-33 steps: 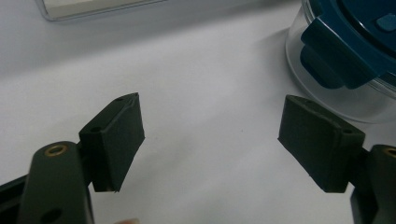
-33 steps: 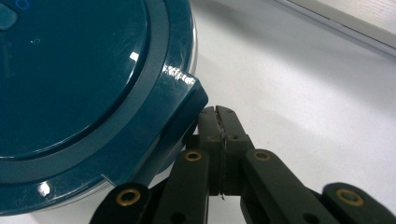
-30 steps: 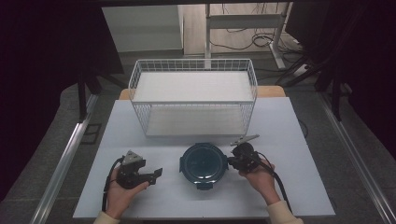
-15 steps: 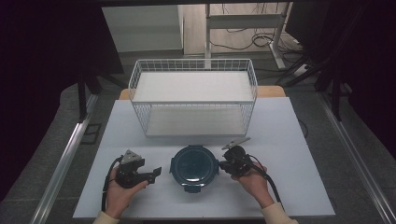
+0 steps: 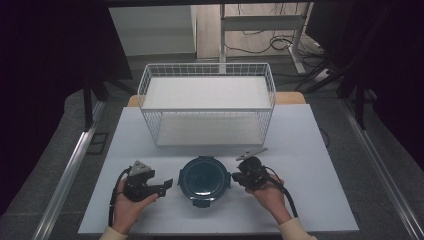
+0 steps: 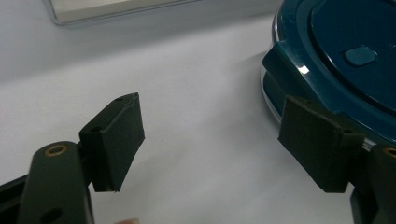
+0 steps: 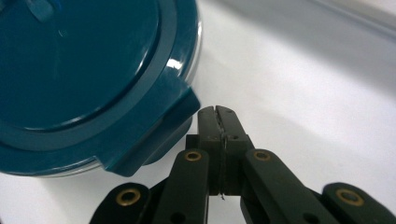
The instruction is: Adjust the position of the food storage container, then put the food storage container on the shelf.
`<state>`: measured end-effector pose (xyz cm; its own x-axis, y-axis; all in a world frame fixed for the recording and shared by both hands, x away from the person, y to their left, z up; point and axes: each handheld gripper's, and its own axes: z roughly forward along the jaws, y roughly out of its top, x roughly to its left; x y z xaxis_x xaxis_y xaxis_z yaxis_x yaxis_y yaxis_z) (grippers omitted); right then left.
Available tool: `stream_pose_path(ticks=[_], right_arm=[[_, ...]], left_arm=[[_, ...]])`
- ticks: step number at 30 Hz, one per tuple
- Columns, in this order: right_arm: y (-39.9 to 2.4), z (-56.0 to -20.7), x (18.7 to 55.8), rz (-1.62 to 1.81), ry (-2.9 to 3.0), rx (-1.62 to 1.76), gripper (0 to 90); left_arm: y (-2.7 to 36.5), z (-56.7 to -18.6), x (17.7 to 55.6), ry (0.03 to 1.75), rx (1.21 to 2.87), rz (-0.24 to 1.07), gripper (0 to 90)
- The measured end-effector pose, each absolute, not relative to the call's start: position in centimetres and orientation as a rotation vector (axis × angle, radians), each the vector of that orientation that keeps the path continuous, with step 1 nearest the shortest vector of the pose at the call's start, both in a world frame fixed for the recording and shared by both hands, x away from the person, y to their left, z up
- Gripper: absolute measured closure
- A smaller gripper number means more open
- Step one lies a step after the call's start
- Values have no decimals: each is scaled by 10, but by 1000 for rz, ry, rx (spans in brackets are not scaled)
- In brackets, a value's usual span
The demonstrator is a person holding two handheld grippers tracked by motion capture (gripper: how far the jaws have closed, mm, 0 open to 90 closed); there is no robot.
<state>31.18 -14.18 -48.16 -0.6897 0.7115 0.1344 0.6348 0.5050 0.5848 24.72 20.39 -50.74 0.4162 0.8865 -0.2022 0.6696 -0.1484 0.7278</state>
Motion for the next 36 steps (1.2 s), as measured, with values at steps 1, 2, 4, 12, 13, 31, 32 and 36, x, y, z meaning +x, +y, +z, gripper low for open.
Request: stream_pose_path(ticks=[1, 2, 4, 12, 13, 31, 32, 36], right_arm=[[-145, -479, 311, 961, 2608, 1176, 897], [-148, -475, 310, 975, 2593, 1173, 897], [-157, -469, 307, 1015, 2555, 1177, 896], [-200, -462, 290, 1207, 2371, 1229, 528], [-205, -464, 290, 1237, 2353, 1253, 435], [-198, -467, 291, 1350, 2348, 1260, 209], [-195, -468, 291, 1342, 2360, 1257, 203], [-186, -469, 289, 1337, 2398, 1241, 199]], left_arm=[[205, -507, 247, 1327, 1888, 352, 216], [205, -507, 247, 1328, 1885, 352, 216], [207, -506, 247, 1328, 1879, 353, 216], [209, -503, 246, 1325, 1870, 360, 216], [209, -501, 245, 1323, 1863, 356, 216], [206, -480, 240, 1259, 1819, 320, 212], [205, -480, 240, 1263, 1816, 321, 212], [200, -478, 239, 1255, 1816, 297, 194]])
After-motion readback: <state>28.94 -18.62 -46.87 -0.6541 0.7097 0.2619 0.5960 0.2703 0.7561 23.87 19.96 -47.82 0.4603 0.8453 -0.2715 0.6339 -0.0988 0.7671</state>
